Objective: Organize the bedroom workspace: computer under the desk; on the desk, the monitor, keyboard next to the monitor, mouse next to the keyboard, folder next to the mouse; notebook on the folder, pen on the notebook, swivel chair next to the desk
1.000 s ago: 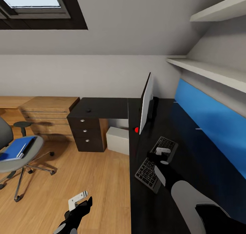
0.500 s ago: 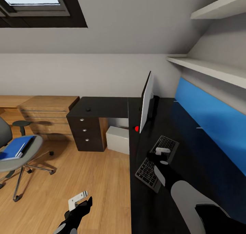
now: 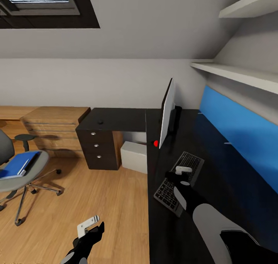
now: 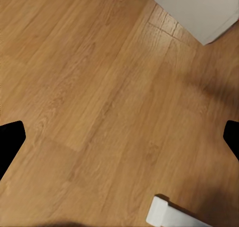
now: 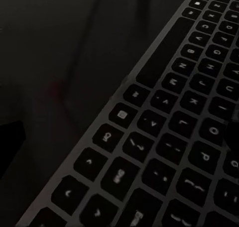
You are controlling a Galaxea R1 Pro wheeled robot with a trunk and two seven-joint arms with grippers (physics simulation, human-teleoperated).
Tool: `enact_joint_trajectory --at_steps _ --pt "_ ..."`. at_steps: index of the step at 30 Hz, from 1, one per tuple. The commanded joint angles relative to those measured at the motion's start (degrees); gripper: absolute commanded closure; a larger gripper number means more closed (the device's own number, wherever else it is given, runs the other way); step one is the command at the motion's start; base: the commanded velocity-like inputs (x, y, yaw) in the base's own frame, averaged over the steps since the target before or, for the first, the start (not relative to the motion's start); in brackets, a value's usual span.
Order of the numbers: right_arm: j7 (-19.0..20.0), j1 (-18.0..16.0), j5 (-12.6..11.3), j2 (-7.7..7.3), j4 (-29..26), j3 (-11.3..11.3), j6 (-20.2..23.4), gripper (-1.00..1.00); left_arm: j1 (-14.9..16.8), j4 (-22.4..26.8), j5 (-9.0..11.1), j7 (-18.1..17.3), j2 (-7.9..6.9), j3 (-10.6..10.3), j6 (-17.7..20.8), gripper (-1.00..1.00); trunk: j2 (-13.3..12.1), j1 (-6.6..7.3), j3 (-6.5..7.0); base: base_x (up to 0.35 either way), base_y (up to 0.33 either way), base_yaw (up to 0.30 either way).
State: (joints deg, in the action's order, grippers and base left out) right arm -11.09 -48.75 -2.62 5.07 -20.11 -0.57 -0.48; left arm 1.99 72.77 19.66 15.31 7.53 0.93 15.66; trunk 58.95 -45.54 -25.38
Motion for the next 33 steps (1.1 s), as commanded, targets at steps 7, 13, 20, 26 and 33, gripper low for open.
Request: enact_joint_trajectory --at_steps 7,13,20,26,33 --pt "-0.1 0.0 -0.3 0.02 0.0 -0.1 0.0 -1.0 0.0 0.1 0.6 0.2 0.03 0.0 0.2 -1.0 0.1 -0.01 -0.12 0.0 0.0 0.037" --pt "-0.1 0.0 -0.2 0.02 0.0 -0.1 0.0 -1.0 0.0 0.1 0.6 0.2 0.03 0.0 0.2 -1.0 0.1 -0.01 -0.13 0.0 0.0 0.004" --pt "-0.2 0.0 -0.2 0.02 0.0 -0.1 0.0 -1.0 0.0 0.1 0.6 0.2 0.03 0.0 0.2 -1.0 0.1 -0.01 -0.13 0.0 0.0 0.0" --pt "-0.2 0.0 -0.2 0.0 0.0 -0.1 0.0 -1.0 0.0 0.1 0.6 0.3 0.11 0.0 0.2 -1.0 2.1 -1.11 -1.03 0.0 0.0 0.0" --pt "-0.2 0.0 -0.2 -0.06 0.0 -0.2 0.0 -1.0 0.0 0.1 0.6 0.3 0.11 0.0 0.2 -1.0 4.9 -2.65 -2.28 0.0 0.0 0.0"
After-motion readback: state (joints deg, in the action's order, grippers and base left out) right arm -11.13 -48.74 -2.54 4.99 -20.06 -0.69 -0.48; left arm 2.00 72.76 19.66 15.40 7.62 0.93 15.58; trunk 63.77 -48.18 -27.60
